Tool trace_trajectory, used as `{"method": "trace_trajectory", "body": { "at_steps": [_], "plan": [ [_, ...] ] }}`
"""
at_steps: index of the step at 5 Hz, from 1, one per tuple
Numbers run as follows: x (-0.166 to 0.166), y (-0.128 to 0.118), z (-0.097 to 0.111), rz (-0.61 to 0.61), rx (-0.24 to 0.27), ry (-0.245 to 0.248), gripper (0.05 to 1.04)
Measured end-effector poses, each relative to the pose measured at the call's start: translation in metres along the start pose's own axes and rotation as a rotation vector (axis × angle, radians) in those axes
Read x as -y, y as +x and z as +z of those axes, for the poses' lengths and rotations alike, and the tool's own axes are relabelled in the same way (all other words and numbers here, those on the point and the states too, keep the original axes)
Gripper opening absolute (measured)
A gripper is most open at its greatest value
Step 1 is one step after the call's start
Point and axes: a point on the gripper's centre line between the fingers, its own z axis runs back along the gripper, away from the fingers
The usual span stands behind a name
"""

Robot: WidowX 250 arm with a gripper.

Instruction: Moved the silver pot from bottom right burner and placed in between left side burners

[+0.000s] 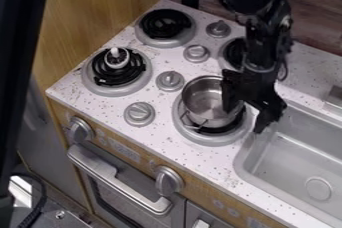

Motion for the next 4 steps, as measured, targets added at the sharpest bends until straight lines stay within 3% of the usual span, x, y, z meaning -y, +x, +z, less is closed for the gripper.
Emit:
{"method": "trace_trajectory", "body": {
  "at_steps": [1, 2, 3, 4],
  "plan": [
    [-0.003, 0.007, 0.026, 0.014, 0.047, 0.003, 0.999],
    [-0.004, 0.016, 0.007, 0.028, 0.001, 0.000, 0.999],
    [-0.011, 0.011, -0.030, 0.067, -0.117, 0.014, 0.999],
    [-0.020, 0.001, -0.037, 0.064, -0.173, 0.038, 0.997]
  ]
}}
